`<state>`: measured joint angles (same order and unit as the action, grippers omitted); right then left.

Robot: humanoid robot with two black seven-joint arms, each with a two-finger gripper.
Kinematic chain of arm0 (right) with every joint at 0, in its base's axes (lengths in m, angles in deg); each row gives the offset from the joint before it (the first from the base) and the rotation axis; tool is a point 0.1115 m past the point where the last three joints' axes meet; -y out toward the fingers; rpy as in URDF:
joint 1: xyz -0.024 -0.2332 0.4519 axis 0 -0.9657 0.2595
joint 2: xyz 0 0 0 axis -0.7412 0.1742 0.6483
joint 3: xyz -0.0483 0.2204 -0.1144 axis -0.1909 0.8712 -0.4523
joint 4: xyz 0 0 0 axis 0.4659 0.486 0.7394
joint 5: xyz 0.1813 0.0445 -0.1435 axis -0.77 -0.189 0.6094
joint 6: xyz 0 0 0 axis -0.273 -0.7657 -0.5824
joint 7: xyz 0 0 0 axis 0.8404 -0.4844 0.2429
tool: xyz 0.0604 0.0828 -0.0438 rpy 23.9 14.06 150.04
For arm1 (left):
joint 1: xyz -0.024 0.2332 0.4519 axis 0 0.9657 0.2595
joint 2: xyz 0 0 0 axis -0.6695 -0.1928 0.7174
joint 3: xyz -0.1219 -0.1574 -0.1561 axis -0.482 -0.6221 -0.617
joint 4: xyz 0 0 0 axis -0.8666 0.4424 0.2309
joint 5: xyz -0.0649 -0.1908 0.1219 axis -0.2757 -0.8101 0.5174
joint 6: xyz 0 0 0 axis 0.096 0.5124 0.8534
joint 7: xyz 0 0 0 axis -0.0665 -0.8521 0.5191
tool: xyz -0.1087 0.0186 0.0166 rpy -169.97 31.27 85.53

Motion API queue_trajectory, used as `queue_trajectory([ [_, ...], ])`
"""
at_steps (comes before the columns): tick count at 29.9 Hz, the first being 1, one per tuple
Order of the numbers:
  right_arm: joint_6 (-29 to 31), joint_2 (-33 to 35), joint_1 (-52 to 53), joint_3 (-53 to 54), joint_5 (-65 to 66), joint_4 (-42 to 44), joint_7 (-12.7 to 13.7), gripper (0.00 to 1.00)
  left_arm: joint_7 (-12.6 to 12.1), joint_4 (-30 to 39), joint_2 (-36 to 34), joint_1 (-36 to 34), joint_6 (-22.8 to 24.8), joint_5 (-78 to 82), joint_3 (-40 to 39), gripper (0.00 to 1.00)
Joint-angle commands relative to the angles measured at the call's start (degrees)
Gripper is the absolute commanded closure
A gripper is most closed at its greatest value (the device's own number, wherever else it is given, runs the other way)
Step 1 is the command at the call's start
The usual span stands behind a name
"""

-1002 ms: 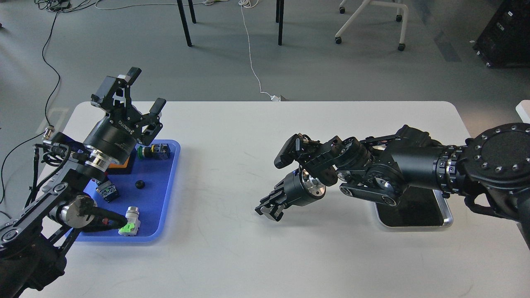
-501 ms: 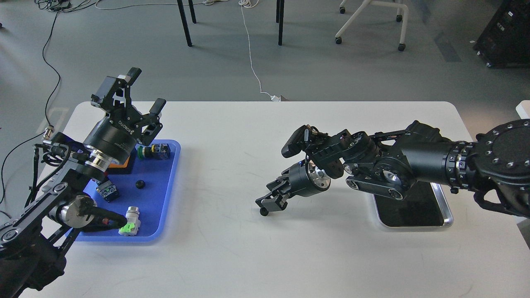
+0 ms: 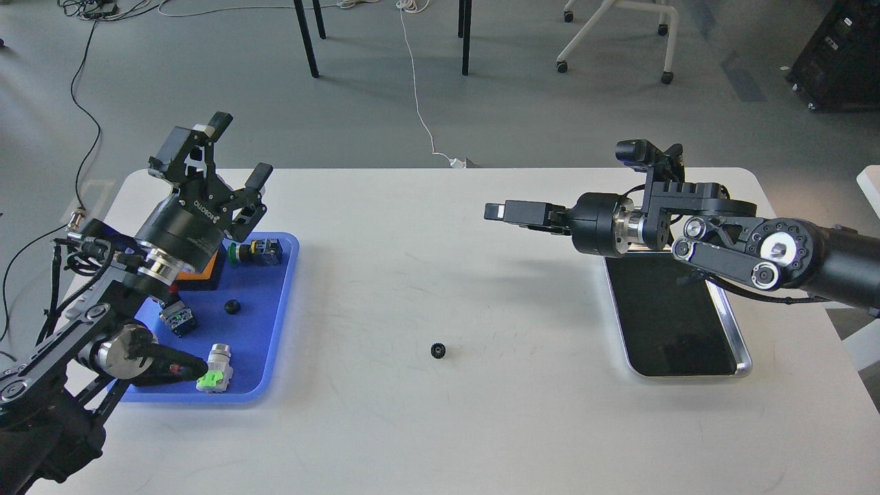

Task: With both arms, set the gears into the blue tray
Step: 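Open the right gripper to drop the part, then withdraw the right arm, then reach the left gripper to the second black part and grasp it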

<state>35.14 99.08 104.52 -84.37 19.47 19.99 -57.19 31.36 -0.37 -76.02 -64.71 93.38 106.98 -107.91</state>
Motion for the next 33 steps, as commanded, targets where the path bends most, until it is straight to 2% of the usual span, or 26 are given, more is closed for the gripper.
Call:
queue_trajectory([
  [1,1.5,3.0,-12.0,13.7,-10.5,-0.9,0.0,0.04,0.3,0.0,-0.1,-0.5,0.0,1.5,0.4,0.02],
  [3,4.5,3.7,-17.1,19.7,-14.6,-1.5,0.0,0.04,1.3,0.2,-0.2,-0.5,0.5,5.0,0.7,0.02],
  [6,5.2,3.8,-17.8,20.6,-15.2,-1.5,0.0,0.04,1.6,0.3,-0.4,-0.5,0.7,5.8,0.8,0.02],
  [7,12.4,4.1,-24.5,29.2,-23.1,-0.9,0.0,0.04,3.5,1.2,-0.9,-0.6,4.5,17.0,2.8,0.02],
  [10,16.7,4.4,-28.1,32.5,-31.3,-0.6,0.0,0.04,3.5,3.0,-1.4,-0.8,5.4,24.8,4.2,0.02],
  [14,16.9,8.5,-29.8,33.1,-42.2,-0.5,0.0,0.04,3.5,6.9,-1.9,-1.9,5.5,34.8,6.9,0.02],
  [18,16.9,9.7,-32.5,33.4,-45.3,-0.5,0.0,0.04,3.5,8.2,-2.2,-6.1,5.5,45.4,13.1,0.02],
  [28,16.9,10.3,-33.8,33.5,-45.3,-0.6,0.0,0.04,3.5,7.5,-1.7,-26.5,5.3,82.3,34.5,0.02],
  [33,16.9,10.3,-33.7,33.5,-45.3,-0.6,0.0,0.04,3.5,3.8,1.7,-32.9,4.8,88.1,42.7,0.05],
])
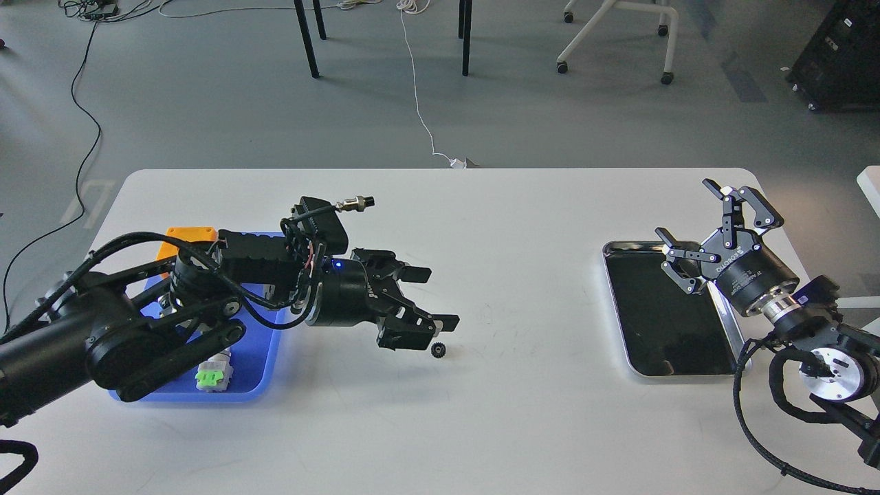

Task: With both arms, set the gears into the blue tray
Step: 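Reach the left gripper to the second black part and grasp it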

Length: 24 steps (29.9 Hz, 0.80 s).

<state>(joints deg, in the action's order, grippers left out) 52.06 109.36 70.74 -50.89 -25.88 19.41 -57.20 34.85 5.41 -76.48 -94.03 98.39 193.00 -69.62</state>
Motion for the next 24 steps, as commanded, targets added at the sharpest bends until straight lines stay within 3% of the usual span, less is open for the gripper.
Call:
queue_trajectory([
  [1,0.0,0.0,0.1,0.0,0.0,0.0,0.0,0.04,0.0,-2.4,2.6,-4.3,-0.2,2.1,5.7,0.05],
  [16,0.0,0.7,0.1,0.2,0.0,0.0,0.0,0.04,0.0,-11.6,8.7,-6.4,-0.3,2.1,13.8,0.22],
  [24,0.0,0.7,0.1,0.2,0.0,0.0,0.0,0.04,0.0,-11.6,8.7,-6.4,-0.3,2.1,13.8,0.22],
])
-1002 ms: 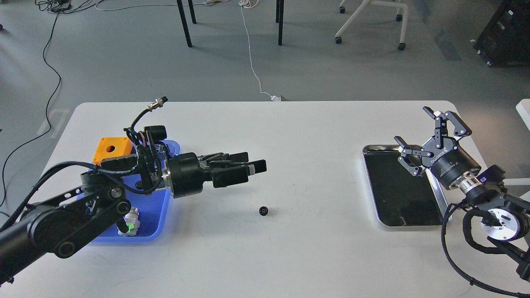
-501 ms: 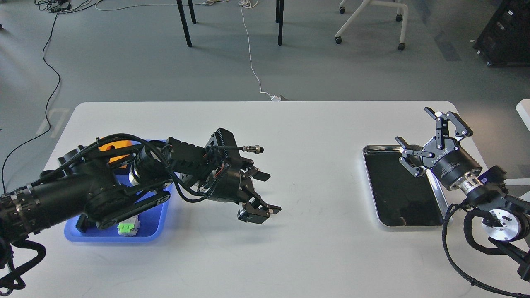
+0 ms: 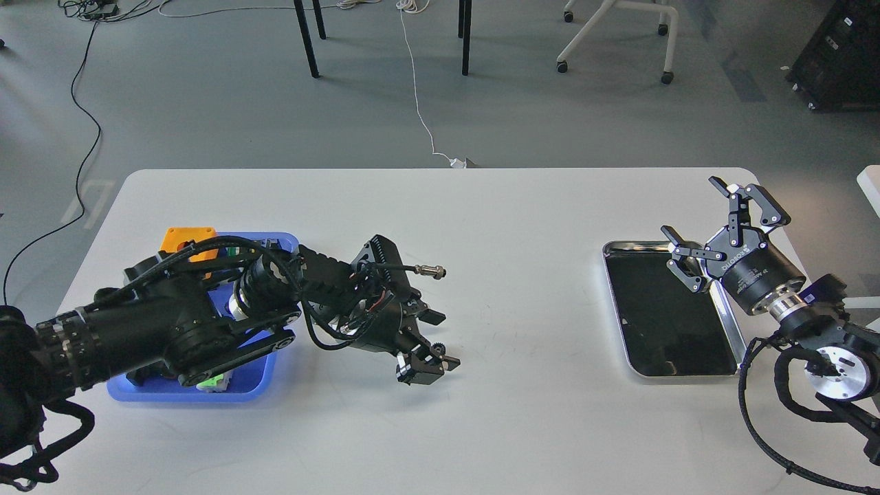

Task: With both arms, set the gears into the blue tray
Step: 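Reach the left gripper to the second black part and grasp it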

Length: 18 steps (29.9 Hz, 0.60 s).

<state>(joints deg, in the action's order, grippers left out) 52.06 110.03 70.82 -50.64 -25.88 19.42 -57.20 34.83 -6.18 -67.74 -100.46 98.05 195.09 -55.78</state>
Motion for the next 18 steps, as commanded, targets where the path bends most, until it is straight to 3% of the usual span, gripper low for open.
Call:
queue_trajectory([
  [1,0.0,0.0,-0.1,-0.1,0.1,0.0,0.0,0.04,0.0,-3.3,1.6,0.4,-0.2,0.0,1.2,0.28],
  [14,0.0,0.0,-0.1,-0.2,0.1,0.0,0.0,0.04,0.0,-5.7,3.2,0.5,-0.4,0.0,2.4,0.36],
  [18,0.0,0.1,-0.1,-0.2,0.1,0.0,0.0,0.04,0.0,-5.8,3.2,0.5,-0.3,0.0,2.4,0.49],
])
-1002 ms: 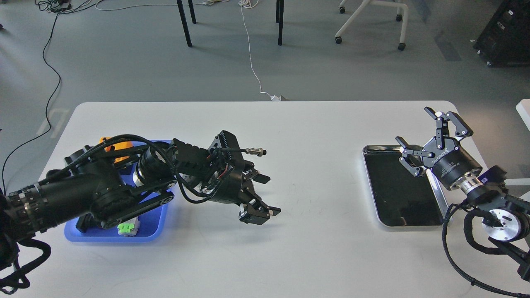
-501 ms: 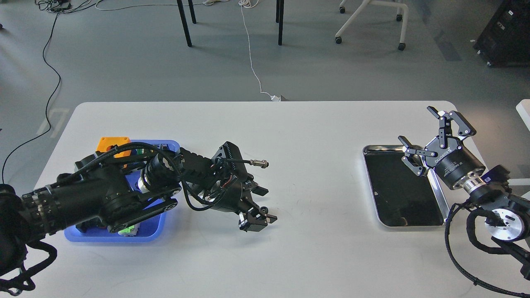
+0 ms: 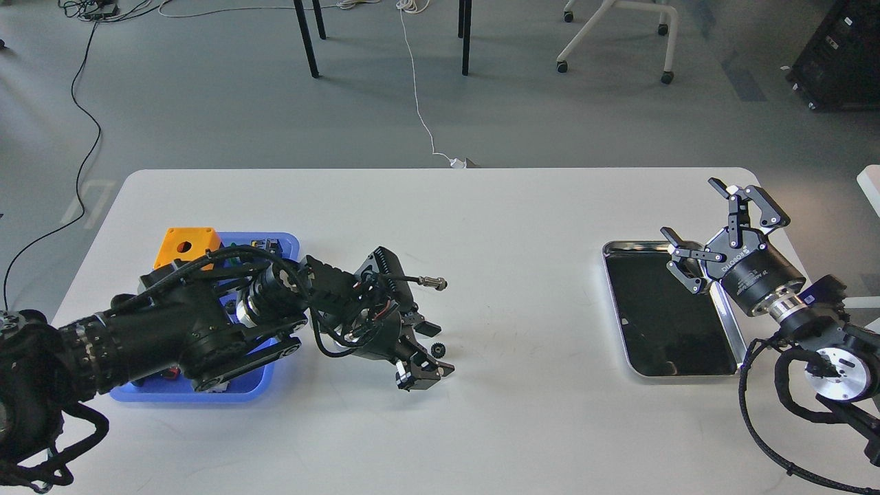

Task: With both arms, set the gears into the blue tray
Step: 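Reach the left gripper to the second black part and grasp it, then carry the black part with the left gripper over the blue tray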

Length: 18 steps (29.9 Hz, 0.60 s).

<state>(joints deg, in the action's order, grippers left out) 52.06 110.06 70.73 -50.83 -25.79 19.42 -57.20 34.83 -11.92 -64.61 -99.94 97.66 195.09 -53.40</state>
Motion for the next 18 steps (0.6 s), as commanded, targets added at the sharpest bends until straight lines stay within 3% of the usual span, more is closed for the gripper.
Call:
queue_trajectory([
  [1,0.0,0.0,0.0,0.0,0.0,0.0,0.0,0.04,0.0,-0.1,0.0,0.0,0.0,0.0,0.1,0.57],
  [3,0.0,0.0,0.0,0.0,0.0,0.0,0.0,0.04,0.0,-0.1,0.0,0.0,0.0,0.0,0.1,0.74],
  [6,0.0,0.0,0.0,0.0,0.0,0.0,0.0,0.04,0.0,-0.1,0.0,0.0,0.0,0.0,0.1,0.86],
  [18,0.0,0.0,0.1,-0.1,0.0,0.0,0.0,0.04,0.0,1.3,-1.1,-2.0,0.0,0.0,-0.9,0.91],
])
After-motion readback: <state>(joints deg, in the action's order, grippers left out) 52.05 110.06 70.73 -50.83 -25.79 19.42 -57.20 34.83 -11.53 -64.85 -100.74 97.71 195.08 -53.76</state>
